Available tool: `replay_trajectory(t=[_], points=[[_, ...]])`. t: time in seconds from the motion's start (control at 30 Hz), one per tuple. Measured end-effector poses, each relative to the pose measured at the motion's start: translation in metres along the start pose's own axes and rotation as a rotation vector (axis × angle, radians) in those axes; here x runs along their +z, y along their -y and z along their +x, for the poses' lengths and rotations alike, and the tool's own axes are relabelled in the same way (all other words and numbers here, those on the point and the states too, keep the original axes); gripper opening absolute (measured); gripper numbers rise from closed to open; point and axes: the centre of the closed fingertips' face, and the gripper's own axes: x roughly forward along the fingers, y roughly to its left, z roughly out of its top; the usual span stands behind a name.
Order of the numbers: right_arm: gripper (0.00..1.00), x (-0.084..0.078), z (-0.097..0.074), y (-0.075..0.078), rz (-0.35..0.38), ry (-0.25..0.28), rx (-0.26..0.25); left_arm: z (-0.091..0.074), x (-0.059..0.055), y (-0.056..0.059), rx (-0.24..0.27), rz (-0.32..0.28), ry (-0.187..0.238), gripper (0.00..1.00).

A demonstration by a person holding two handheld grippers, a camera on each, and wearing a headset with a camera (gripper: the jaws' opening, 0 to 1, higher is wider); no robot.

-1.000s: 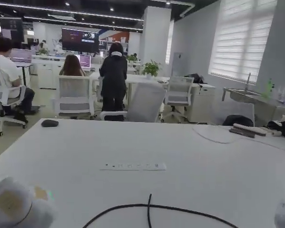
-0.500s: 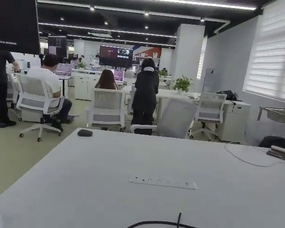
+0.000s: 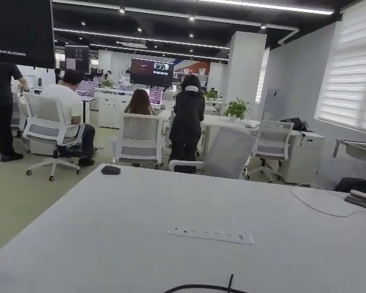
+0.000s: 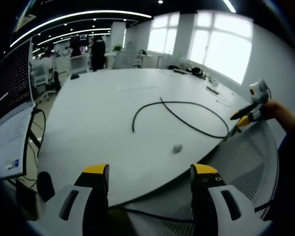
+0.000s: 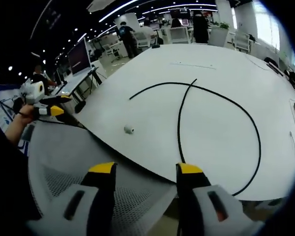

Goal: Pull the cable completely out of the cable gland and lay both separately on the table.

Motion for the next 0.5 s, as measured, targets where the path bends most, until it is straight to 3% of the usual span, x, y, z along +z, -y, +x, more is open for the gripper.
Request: replay_trajectory(t=[0.17,0.5], points=[[0.59,-0.0123,0.0045,-0.0031,0.026,-0.033,0.001,0.0030,-0.0075,0.0054,-0.005,-0.004,-0.022,0.73],[0.62,-0.0079,0.0050,-0.0057,0.026,-0.026,0.002,0.0024,-0.0074,0.0058,-0.014,-0.019,-0.017,0.73]])
